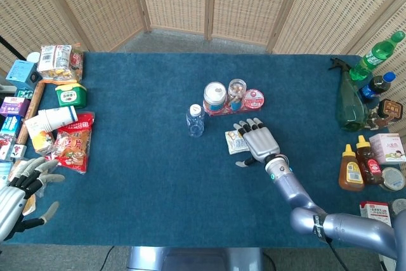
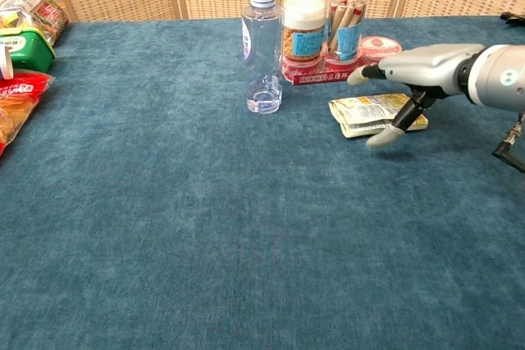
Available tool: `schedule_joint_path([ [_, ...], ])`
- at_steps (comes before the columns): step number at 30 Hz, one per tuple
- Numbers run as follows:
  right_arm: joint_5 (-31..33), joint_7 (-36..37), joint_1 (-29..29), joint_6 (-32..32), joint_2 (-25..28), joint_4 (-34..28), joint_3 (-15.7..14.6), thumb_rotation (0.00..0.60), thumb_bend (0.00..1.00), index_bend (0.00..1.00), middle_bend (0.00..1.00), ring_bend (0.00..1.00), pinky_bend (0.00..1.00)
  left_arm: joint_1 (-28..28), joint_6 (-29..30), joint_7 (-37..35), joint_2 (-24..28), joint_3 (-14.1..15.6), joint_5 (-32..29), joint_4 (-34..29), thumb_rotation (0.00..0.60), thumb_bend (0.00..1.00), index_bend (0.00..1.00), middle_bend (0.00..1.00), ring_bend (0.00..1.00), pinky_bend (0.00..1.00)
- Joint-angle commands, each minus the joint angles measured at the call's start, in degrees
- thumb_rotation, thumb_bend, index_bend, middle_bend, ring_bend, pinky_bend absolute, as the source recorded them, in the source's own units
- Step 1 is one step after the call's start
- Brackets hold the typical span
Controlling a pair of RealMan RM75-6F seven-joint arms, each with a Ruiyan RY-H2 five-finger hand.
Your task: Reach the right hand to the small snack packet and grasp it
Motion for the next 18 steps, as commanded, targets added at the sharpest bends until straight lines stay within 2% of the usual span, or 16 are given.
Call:
schedule_joint_path([
  [1,1.0,0.8,1.2,-1.0,-1.0,2.4,-1.0,0.427,0.00,0.00,0.10,0.00,0.02,0.2,0.2,-0.1,0.0,0.1,0.0,0.1,0.600,0.43,0.31,0.16,0.00,0.00],
  [3,1.0,1.4,1.5,-1.1,-1.3,3.6,-1.2,0.486,0.00,0.00,0.18,0.03,0.11,0.4,0.5,-0.2,0.1,0.1,-0.1,0.2,0.600,0.44,0.31,0.16,0.00,0.00],
  [5,1.2,2.1,1.9,-1.5,-1.6,4.8,-1.4,0.543,0.00,0.03,0.30,0.14,0.25,0.6,0.8,-0.2,0.2,0.1,0.0,0.2,0.600,0.43,0.31,0.16,0.00,0.00],
  [8,2.4,2.2,2.8,-2.4,-1.6,5.9,-1.9,0.600,0.00,0.22,0.52,0.35,0.49,0.8,1.0,-0.2,0.2,0.1,0.1,0.2,0.600,0.43,0.31,0.16,0.00,0.00],
  [10,3.5,2.0,3.5,-3.0,-1.3,5.9,-2.2,0.600,0.01,0.35,0.66,0.49,0.67,0.9,1.1,-0.1,0.2,0.1,0.2,0.3,0.600,0.43,0.31,0.16,0.00,0.00],
  [12,4.1,1.9,4.0,-3.1,-0.9,5.7,-2.5,0.600,0.02,0.49,0.81,0.70,0.89,1.0,1.1,-0.1,0.2,0.1,0.1,0.3,0.600,0.43,0.31,0.16,0.00,0.00],
  [14,5.5,1.3,4.6,-3.0,-0.2,4.9,-3.0,0.600,0.03,0.58,0.92,0.86,0.99,1.0,1.1,-0.1,0.2,0.1,-0.1,0.3,0.600,0.43,0.31,0.16,0.00,0.00],
  [15,6.2,0.9,4.8,-3.0,0.1,4.5,-3.3,0.600,0.03,0.62,0.96,0.91,1.00,1.0,1.0,-0.1,0.2,0.0,-0.2,0.3,0.600,0.43,0.31,0.16,0.00,0.00],
  [18,8.8,0.3,5.6,-2.6,1.2,2.9,-4.0,0.600,0.03,0.67,1.00,0.98,1.00,0.7,0.7,-0.6,0.1,-0.1,0.1,0.3,0.600,0.43,0.31,0.16,0.00,0.00],
])
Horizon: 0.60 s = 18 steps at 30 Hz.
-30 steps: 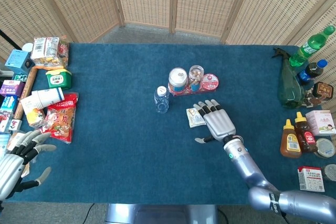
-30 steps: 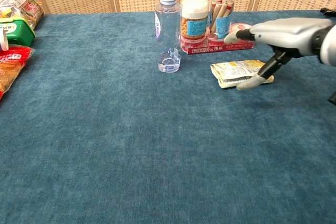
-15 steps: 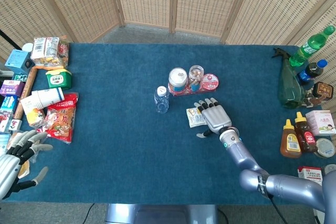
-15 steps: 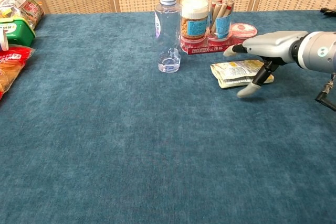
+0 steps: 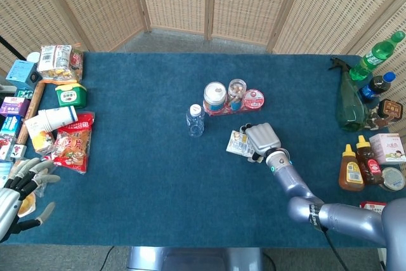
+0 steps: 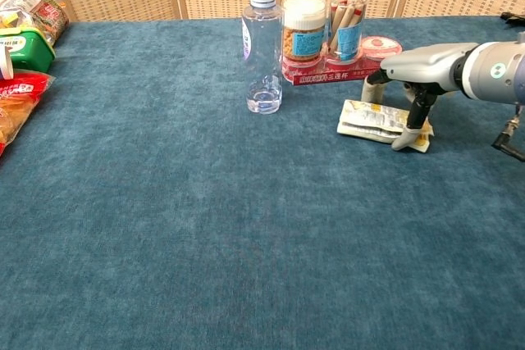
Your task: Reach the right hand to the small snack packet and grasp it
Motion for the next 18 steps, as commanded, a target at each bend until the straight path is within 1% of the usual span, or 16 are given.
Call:
schedule_joint_path([
  [1,2.5,-0.3,0.8,0.5,1.3,-1.8,-0.7,0.600,0.03,0.68,1.00,0.99,1.00,-0.2,-0.3,-0.2,-0.1,-0.1,0.2,0.0,0.600,0.43,0.31,0.16,0.00,0.00],
  [5,2.7,0.7,0.5,2.1,3.0,-4.1,-1.1,0.600,0.04,0.71,1.00,1.00,1.00,-0.7,-1.0,-0.1,-0.3,-0.2,0.2,0.0,0.600,0.43,0.31,0.16,0.00,0.00],
  [8,1.9,2.1,-0.4,4.1,4.9,-7.0,-1.2,0.600,0.04,0.71,1.00,1.00,1.00,-0.9,-1.2,-0.3,-0.6,-0.4,0.1,0.0,0.600,0.43,0.31,0.16,0.00,0.00],
  [13,-1.7,5.0,-2.3,7.8,8.3,-11.5,-0.6,0.600,0.04,0.71,1.00,1.00,1.00,-1.4,-2.1,-0.3,-1.1,-0.5,0.0,0.2,0.600,0.43,0.31,0.16,0.00,0.00],
  [18,-5.7,8.6,-4.3,11.4,12.3,-16.5,1.0,0.600,0.04,0.71,1.00,1.00,1.00,-1.7,-2.5,-0.1,-1.4,-0.5,0.3,0.1,0.600,0.43,0.31,0.16,0.00,0.00],
])
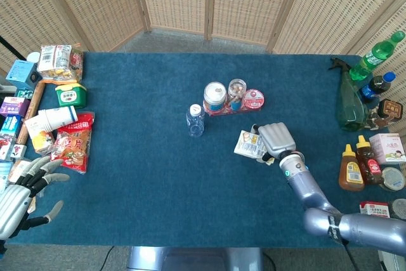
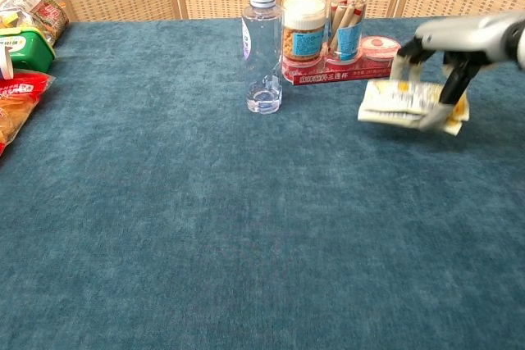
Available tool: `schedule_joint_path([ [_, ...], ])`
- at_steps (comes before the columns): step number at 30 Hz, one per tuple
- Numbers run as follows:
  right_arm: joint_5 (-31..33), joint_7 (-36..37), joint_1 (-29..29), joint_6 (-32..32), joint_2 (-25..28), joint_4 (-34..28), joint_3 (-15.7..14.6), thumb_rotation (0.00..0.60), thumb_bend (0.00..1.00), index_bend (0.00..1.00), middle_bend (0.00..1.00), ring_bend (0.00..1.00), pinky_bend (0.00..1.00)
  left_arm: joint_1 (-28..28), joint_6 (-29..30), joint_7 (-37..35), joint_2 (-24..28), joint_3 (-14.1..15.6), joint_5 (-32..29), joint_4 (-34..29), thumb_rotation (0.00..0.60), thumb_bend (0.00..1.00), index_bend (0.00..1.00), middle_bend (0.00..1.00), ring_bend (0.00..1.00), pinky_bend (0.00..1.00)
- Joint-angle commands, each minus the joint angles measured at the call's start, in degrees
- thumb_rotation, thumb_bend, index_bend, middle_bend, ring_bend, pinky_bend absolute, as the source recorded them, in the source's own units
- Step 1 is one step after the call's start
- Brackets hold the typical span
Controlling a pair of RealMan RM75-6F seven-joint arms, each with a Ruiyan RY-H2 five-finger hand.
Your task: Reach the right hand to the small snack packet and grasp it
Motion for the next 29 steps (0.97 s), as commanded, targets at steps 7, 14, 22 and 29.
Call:
schedule_joint_path([
  [7,-7.6,10.4,-4.1,4.5,8.8,-10.5,5.4,0.600,0.04,0.70,1.00,1.00,1.00,-0.1,-0.2,0.2,-0.4,0.3,0.5,-0.1,0.600,0.44,0.31,0.16,0.00,0.00],
  [14,-13.5,19.2,-6.6,7.0,13.5,-16.8,9.8,0.600,0.04,0.70,1.00,1.00,1.00,0.0,-0.1,0.2,-0.7,0.6,0.9,0.1,0.600,0.44,0.31,0.16,0.00,0.00],
  [22,-16.7,23.4,-8.5,9.6,16.3,-20.5,12.1,0.600,0.04,0.70,1.00,1.00,1.00,0.3,0.6,0.0,-0.7,0.8,1.3,0.4,0.600,0.43,0.31,0.16,0.00,0.00],
  [29,-17.5,23.6,-9.0,10.0,16.9,-21.2,12.1,0.600,0.04,0.70,1.00,1.00,1.00,0.3,0.9,-0.1,-0.7,0.8,1.4,0.5,0.600,0.44,0.31,0.16,0.00,0.00],
])
